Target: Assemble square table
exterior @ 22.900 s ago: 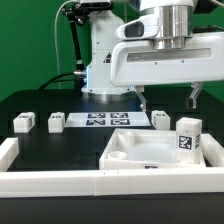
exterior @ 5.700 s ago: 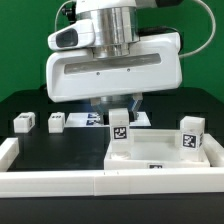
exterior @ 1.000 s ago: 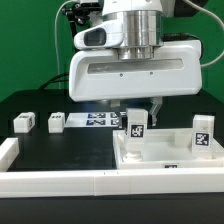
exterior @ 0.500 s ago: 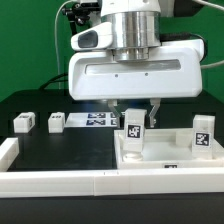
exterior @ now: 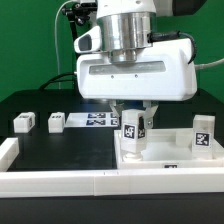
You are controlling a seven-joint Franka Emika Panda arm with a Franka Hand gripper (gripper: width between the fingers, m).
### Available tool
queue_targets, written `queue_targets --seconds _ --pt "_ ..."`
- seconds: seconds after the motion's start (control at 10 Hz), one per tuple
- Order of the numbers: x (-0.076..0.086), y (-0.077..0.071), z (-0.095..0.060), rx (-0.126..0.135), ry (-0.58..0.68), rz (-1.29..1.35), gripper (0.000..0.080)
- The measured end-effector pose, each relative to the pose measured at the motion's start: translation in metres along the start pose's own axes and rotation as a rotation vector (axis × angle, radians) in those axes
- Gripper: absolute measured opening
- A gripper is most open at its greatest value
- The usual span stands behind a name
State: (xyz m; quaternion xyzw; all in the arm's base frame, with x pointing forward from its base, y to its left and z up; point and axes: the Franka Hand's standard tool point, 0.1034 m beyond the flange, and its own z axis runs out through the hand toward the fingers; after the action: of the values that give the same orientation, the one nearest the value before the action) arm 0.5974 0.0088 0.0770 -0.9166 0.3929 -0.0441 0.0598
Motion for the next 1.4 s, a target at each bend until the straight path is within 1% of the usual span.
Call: queue_targets --seconds 0.1,0.5,0.6,0.7,0.8,0.9,1.0,1.1,1.2,1.3,1.4 --pt "0.0015 0.0009 0.0007 0.01 -0.002 0.061 0.0297" --pt "-0.0014 -0.0016 0.0012 0.021 -0.013 0.289 0.0297" --pt "-0.0016 -0.0018 0.0012 0.021 -0.013 0.3 0.0297" --pt "-0.0017 -0.0018 0.0012 0.021 -0.013 0.293 0.0384" --pt "-0.0019 -0.0019 0.0013 0.021 -0.013 0.289 0.0562" --pt "-0.0034 -0.003 0.0013 0.015 -0.016 0.213 0.0622" --pt "-0.0044 -0.0043 0.0013 0.012 -0.02 0.157 0.0622" --pt "-0.0068 -0.006 0.0004 -0.01 -0.031 0.005 0.0644" --pt "-0.0066 -0.0075 -0.001 -0.017 -0.035 -0.089 0.0648" --pt "-0.0061 -0.007 -0.0006 -0.016 -0.033 -0.119 0.0648" --pt "-0.0057 -0.0065 -0.0006 -0.016 -0.033 -0.212 0.0649"
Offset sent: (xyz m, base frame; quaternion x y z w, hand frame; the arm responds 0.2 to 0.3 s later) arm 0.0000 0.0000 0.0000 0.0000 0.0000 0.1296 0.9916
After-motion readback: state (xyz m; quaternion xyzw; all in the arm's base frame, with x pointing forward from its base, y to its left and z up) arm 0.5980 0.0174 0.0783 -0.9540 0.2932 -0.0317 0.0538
